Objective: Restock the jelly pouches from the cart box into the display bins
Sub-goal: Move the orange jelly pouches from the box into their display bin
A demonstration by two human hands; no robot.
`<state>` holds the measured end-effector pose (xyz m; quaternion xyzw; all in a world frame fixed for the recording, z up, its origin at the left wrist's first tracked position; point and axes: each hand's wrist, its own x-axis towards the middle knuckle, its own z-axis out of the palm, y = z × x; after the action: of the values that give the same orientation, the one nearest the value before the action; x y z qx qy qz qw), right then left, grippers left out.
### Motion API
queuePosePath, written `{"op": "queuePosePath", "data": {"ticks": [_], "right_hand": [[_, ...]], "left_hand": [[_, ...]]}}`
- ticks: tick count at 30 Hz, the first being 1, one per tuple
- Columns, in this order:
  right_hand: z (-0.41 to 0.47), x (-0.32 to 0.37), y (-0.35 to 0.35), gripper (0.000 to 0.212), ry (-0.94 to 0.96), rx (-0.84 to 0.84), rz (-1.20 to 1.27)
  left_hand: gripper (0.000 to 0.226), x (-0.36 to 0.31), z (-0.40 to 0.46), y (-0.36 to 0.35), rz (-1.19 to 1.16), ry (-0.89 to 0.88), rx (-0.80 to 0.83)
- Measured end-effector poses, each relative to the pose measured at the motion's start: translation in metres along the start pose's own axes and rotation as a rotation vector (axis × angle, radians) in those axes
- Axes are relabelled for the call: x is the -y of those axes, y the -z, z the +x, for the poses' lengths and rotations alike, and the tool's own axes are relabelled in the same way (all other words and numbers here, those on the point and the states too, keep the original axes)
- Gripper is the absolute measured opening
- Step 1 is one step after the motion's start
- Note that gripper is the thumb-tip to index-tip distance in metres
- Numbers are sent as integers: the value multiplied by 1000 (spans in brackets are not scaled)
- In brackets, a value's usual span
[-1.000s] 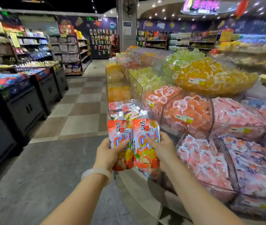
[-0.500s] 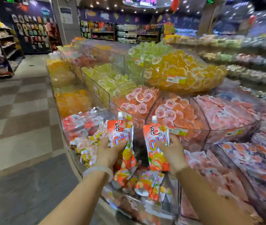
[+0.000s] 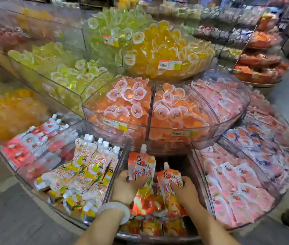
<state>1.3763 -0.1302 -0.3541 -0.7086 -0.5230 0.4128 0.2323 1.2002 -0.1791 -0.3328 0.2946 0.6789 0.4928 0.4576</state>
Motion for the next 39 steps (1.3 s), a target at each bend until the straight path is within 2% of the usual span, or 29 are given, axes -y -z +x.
{"op": "queuePosePath", "data": {"ticks": [1, 2, 4, 5, 7, 10, 13, 15, 17, 23, 28, 31, 35, 39], "right_hand": [[0, -1, 0, 27, -5, -15, -45], [-1, -3, -3, 33, 10, -27, -114], [-3, -11, -12, 46, 88, -17, -325], [-5, -14, -17, 53, 129, -3, -434], [-7, -13, -23, 62, 200, 4, -589], [-7, -8, -20, 63, 245, 124, -763], [-1, -14, -19, 69, 105, 414, -773], [3, -20, -18, 81, 29, 520, -785], [8, -24, -17, 86, 4, 525, -779], [13, -21, -13, 82, 39, 555, -809], [13, -23, -14, 85, 16, 592, -785], [12, -24, -14, 83, 38, 550, -750], [19, -21, -25, 81, 119, 474, -811], [27, -8, -18, 72, 168, 584, -898]], "left_hand": [[60, 0, 2, -1, 15, 11, 6], [55, -2, 1, -2, 11, 11, 20], [24, 1, 3, -3, 3, 44, 35], [16, 1, 3, -4, 12, 55, 36], [23, 6, 5, -3, 16, 54, 35], [15, 11, 10, -3, 30, 61, 23], [18, 14, 15, -7, 15, 97, 24], [19, 14, 16, -10, -10, 132, 27], [20, 18, 19, -11, -4, 156, 13], [22, 22, 23, -12, -33, 180, -48], [21, 18, 22, -10, -46, 171, -30], [30, 19, 23, -9, -45, 188, -31], [20, 18, 19, -9, -30, 195, -49], [20, 18, 18, -9, -35, 214, -54]]}}
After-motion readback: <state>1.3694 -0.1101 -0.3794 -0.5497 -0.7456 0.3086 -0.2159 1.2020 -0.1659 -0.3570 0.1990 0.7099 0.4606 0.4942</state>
